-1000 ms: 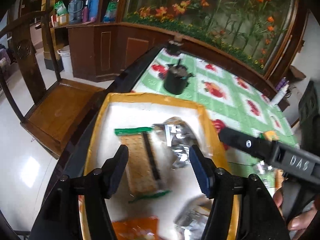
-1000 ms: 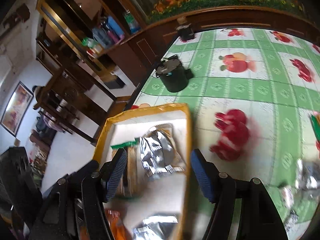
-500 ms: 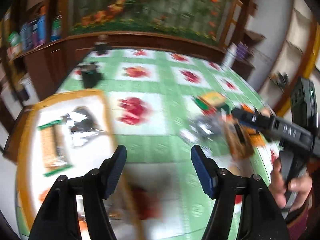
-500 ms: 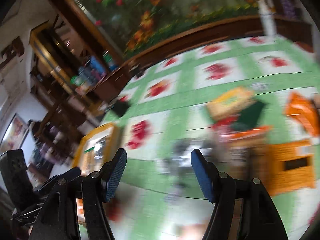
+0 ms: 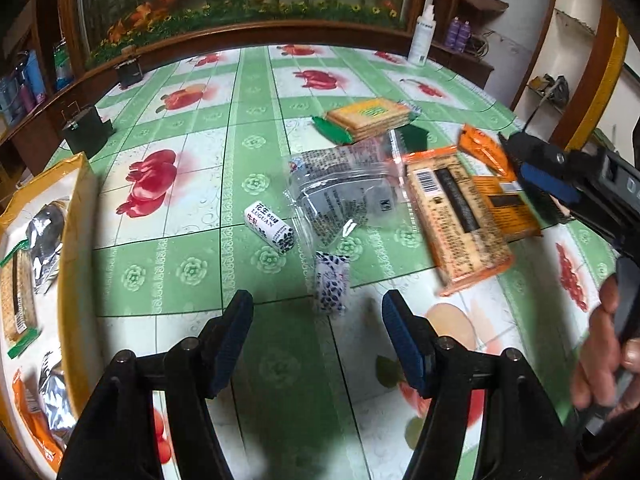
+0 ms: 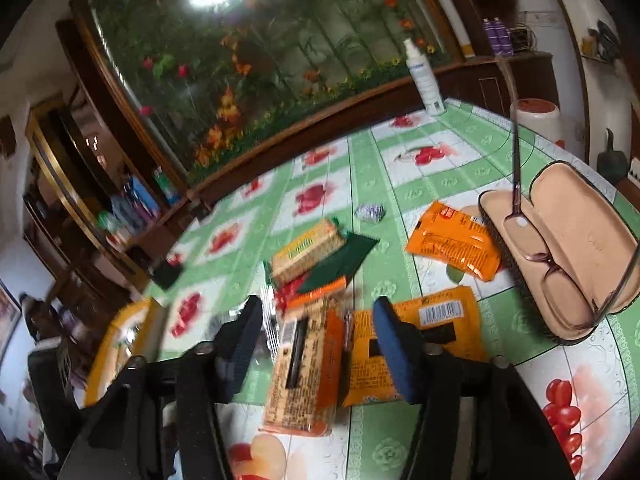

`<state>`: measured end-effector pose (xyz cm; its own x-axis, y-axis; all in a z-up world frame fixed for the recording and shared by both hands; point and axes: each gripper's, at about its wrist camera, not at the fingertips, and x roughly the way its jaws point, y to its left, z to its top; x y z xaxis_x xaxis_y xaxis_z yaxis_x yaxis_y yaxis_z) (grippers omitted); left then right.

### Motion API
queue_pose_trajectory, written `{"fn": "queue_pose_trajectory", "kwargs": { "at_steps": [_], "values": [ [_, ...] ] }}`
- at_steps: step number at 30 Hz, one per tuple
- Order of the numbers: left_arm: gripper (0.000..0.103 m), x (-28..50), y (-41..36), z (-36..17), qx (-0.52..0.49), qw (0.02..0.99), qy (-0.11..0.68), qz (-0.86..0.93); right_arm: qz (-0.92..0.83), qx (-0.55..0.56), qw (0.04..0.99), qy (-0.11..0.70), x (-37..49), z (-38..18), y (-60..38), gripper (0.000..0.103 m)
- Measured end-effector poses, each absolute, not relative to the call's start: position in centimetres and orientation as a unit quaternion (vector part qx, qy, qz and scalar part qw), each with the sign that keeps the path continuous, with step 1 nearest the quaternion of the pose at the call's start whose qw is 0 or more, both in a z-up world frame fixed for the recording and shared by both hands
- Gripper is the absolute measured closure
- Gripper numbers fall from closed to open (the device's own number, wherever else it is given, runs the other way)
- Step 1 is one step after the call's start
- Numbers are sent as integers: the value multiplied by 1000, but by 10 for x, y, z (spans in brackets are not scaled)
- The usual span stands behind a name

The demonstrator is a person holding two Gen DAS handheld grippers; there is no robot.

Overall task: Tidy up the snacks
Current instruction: 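Grasp the black-and-white patterned packet with left tool while right grasps the tall beige biscuit pack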

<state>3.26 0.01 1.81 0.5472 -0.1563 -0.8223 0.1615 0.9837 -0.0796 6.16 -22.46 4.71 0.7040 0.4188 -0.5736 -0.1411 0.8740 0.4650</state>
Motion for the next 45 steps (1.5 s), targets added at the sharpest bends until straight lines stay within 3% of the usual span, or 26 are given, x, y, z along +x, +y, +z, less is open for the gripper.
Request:
{"fn": "queue_pose_trajectory", "kwargs": {
  "at_steps": [5, 8, 9, 10, 11, 13, 14, 19, 20, 33, 41, 45],
  "values": [
    [35, 44, 0, 8, 7, 881, 466, -78, 144, 155, 897, 387, 67, 39, -211, 46],
    [35, 47, -5, 6, 23, 886, 457, -72, 133, 112, 902, 395, 67, 35, -193, 33],
    [35, 47, -6, 5, 32, 888, 453, -67, 129, 94, 903, 399, 67, 32, -186, 33],
    [42, 47, -7, 5, 39, 890, 449, -66, 127, 82, 903, 402, 66, 30, -182, 33],
    [60, 45, -7, 6, 43, 892, 444, -66, 125, 65, 903, 405, 66, 28, -175, 33],
    [81, 44, -5, 8, 49, 896, 438, -60, 112, 25, 905, 409, 65, 24, -162, 33],
    [85, 43, -4, 8, 52, 897, 435, -57, 102, 5, 905, 412, 64, 21, -157, 33],
    [85, 41, 10, 9, 33, 899, 433, -57, 85, -54, 909, 405, 59, 13, -143, 32],
    [85, 41, 13, 9, 27, 899, 433, -60, 88, -55, 910, 401, 58, 13, -143, 41],
    [85, 39, 30, 13, -35, 896, 434, -88, 110, 29, 918, 379, 54, 32, -167, 49],
    [85, 40, 24, 10, -21, 893, 440, -88, 128, 8, 897, 424, 58, 19, -155, 48],
    [85, 39, 22, 9, -12, 894, 439, -86, 125, -5, 894, 430, 60, 16, -152, 39]
  ]
}}
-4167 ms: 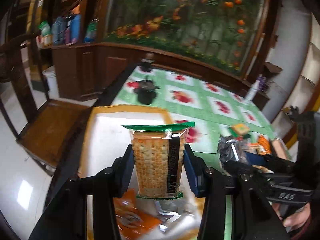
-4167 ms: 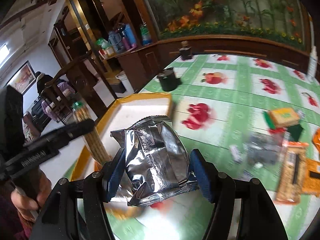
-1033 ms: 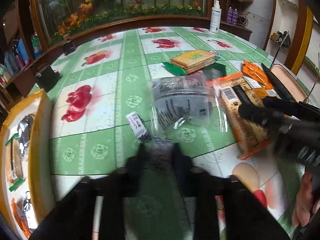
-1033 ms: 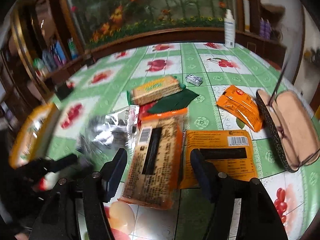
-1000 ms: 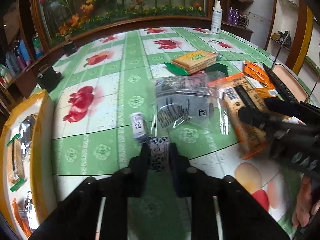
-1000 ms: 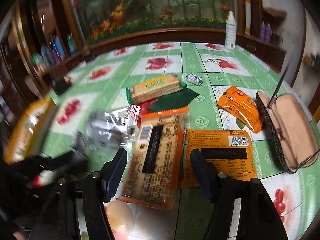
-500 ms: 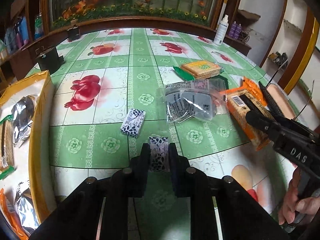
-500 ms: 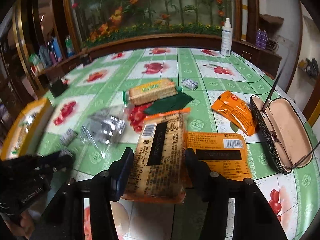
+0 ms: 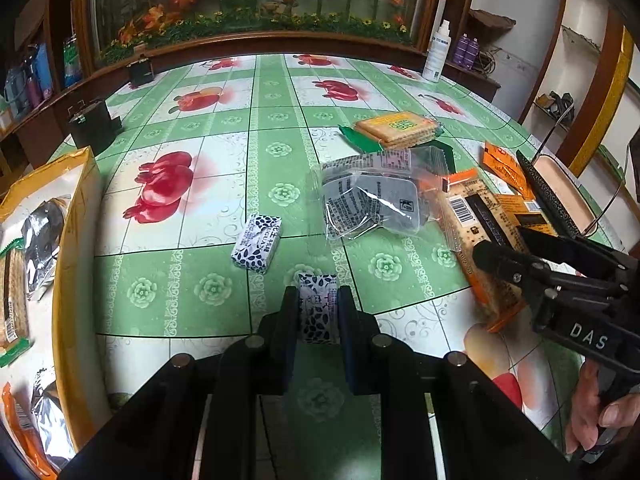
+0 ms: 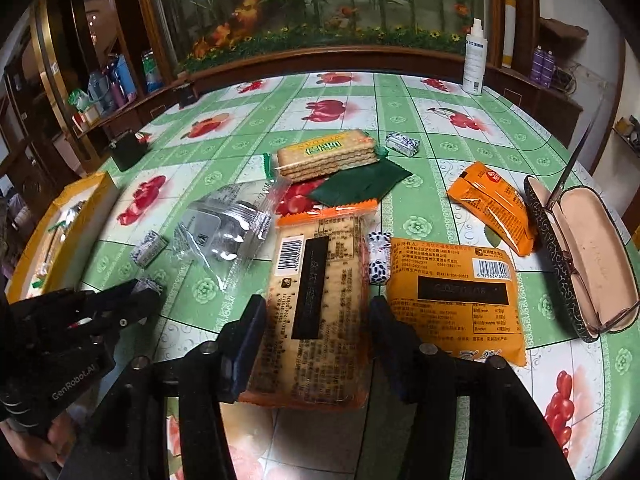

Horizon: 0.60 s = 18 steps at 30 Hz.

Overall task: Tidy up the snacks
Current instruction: 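Grasp the black-and-white patterned packet with left tool while right grasps the tall beige biscuit pack, then lift the beige biscuit pack with the right tool while the left tool lifts the patterned packet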

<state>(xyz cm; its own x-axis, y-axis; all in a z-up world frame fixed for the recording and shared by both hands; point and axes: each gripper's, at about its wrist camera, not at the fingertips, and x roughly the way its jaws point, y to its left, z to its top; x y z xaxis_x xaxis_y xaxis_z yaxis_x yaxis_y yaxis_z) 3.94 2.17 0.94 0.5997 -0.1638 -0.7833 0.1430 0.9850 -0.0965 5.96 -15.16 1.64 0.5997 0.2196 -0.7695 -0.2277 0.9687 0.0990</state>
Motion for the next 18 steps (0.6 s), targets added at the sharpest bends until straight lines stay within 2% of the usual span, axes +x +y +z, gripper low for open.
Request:
{"fn": "queue_pose_trajectory", "kwargs": {
  "at_steps": [5, 8, 18],
  "values": [
    [85, 41, 19, 9, -1, 896, 436, -82, 109, -55, 895, 430, 59, 9, -138, 36],
    [85, 41, 19, 9, -1, 897, 434, -84, 105, -60, 897, 426, 57, 8, -138, 43],
    [85, 42, 24, 13, -32, 898, 426, -107, 108, 44, 909, 400, 60, 25, -172, 43]
  ]
}}
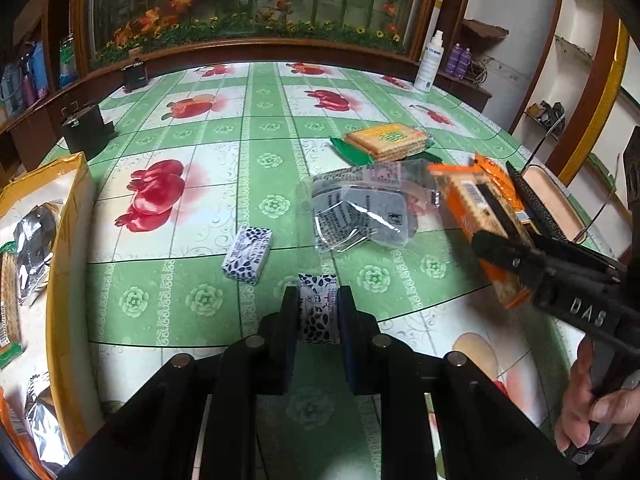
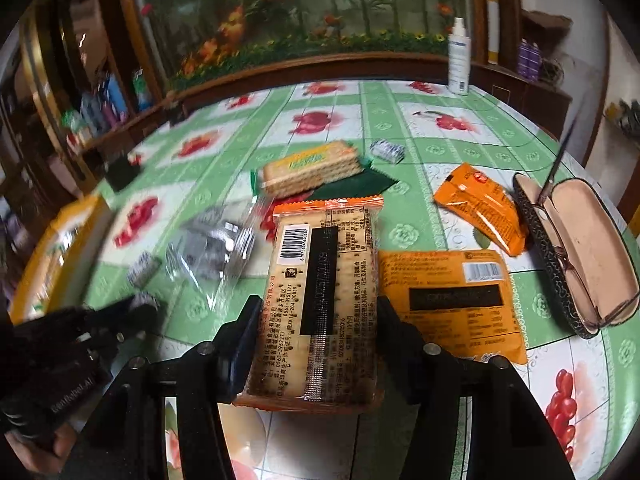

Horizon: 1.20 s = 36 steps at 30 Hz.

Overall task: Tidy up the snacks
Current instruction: 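Lift the beige biscuit pack with the right tool while the left tool lifts the patterned packet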

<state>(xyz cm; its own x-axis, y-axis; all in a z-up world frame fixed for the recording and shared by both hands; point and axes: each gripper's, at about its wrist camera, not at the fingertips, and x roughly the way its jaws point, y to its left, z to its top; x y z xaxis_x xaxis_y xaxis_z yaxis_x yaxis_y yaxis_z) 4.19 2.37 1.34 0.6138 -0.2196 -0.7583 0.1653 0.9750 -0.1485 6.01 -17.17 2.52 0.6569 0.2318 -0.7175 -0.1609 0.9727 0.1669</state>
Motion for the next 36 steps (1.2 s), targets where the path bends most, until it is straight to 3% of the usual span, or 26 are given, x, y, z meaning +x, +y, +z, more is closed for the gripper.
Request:
{"fn": "queue_pose_trajectory", "kwargs": {
  "at_steps": [13, 36],
  "values": [
    [85, 37, 18, 17, -27, 898, 423, -120, 133, 69, 926, 347, 53, 41, -174, 43],
    [85, 35, 15, 16, -18, 900, 420, -118, 155, 78, 922, 347, 52, 44, -170, 43]
  ]
}}
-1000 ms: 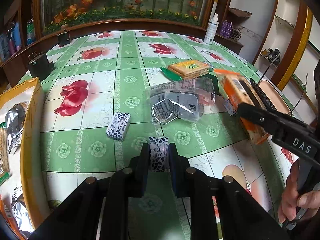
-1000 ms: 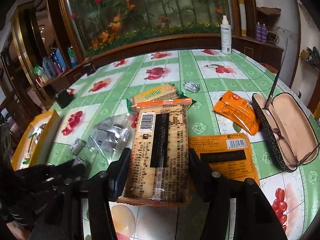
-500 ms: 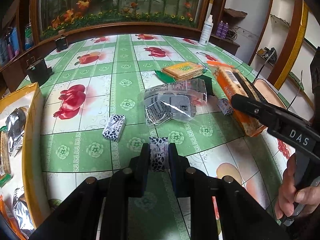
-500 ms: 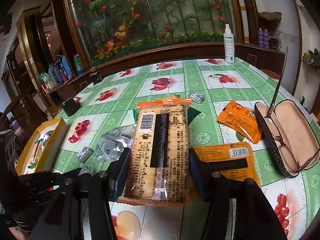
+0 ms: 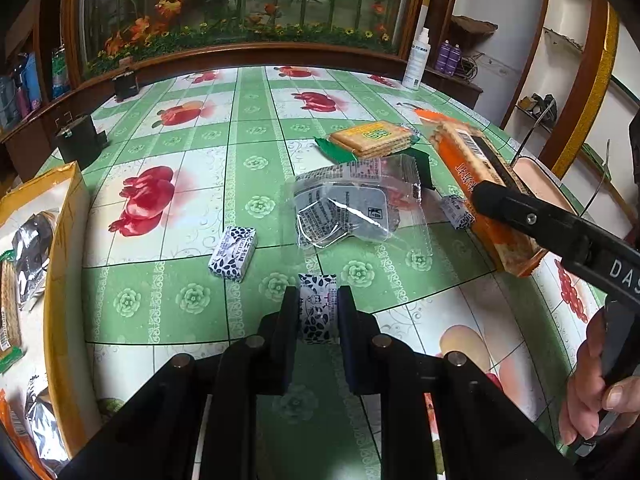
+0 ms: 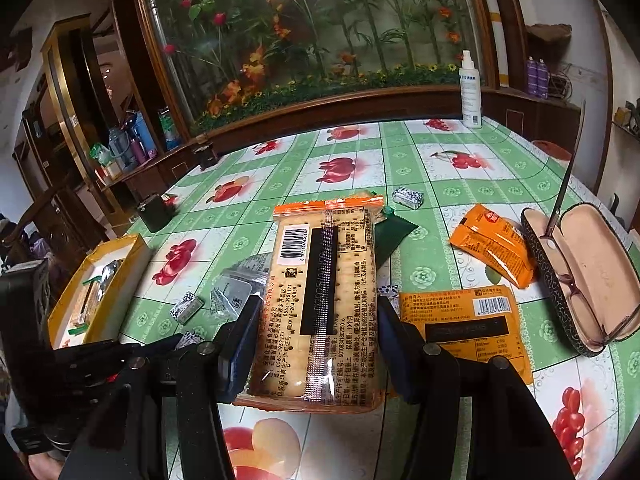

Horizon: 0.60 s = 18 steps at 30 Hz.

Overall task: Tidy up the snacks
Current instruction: 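Lift the beige biscuit pack with the right tool while the left tool lifts the patterned packet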

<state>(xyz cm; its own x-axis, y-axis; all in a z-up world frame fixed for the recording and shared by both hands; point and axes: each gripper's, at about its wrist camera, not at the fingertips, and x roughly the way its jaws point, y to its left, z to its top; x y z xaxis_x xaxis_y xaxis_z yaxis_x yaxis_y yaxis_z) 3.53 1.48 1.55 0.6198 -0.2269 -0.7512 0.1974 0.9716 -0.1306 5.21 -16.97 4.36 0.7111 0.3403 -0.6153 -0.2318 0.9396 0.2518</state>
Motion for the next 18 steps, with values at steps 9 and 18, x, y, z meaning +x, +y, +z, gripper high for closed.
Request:
{"fn": "queue_pose_trajectory", "kwargs": {
  "at_steps": [9, 18],
  "values": [
    [85, 27, 11, 26, -26, 904, 403, -141, 158, 101, 917, 351, 53, 44, -177, 43],
    [85, 22, 21, 38, -58, 910, 387, -135, 152, 97, 923, 340, 50, 47, -178, 43]
  ]
}}
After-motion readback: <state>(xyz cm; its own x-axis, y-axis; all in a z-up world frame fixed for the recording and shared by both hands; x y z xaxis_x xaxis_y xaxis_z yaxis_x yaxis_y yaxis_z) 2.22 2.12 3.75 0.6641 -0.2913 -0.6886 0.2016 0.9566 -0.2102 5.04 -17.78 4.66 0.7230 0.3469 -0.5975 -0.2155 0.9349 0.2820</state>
